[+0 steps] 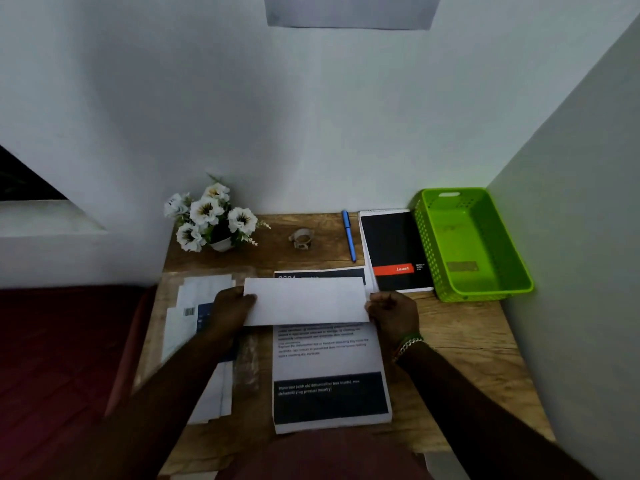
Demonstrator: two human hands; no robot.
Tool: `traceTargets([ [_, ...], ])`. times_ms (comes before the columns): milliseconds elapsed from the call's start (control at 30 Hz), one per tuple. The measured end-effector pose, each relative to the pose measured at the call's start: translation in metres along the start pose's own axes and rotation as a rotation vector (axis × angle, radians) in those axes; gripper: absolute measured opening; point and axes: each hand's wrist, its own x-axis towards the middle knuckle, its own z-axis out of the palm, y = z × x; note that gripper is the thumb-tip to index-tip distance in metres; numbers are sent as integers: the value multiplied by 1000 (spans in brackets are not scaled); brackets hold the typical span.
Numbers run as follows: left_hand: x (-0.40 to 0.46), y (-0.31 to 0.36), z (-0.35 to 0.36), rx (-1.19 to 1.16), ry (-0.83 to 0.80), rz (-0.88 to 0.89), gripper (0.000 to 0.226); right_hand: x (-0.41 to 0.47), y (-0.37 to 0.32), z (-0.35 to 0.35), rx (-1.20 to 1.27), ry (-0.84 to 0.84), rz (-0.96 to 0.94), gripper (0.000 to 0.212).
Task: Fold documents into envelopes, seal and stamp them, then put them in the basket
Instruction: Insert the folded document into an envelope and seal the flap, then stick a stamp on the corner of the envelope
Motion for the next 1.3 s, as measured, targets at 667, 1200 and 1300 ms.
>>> traceTargets([
  [667, 21, -14, 32, 723, 259, 728, 46, 10, -36, 24, -631, 2, -603, 8],
  [1200, 119, 52, 110, 582, 256, 513, 53, 108, -114, 111, -453, -243, -288, 33],
  [1300, 121, 49, 110, 498, 222, 548, 40, 113, -107, 114, -470, -271, -303, 27],
])
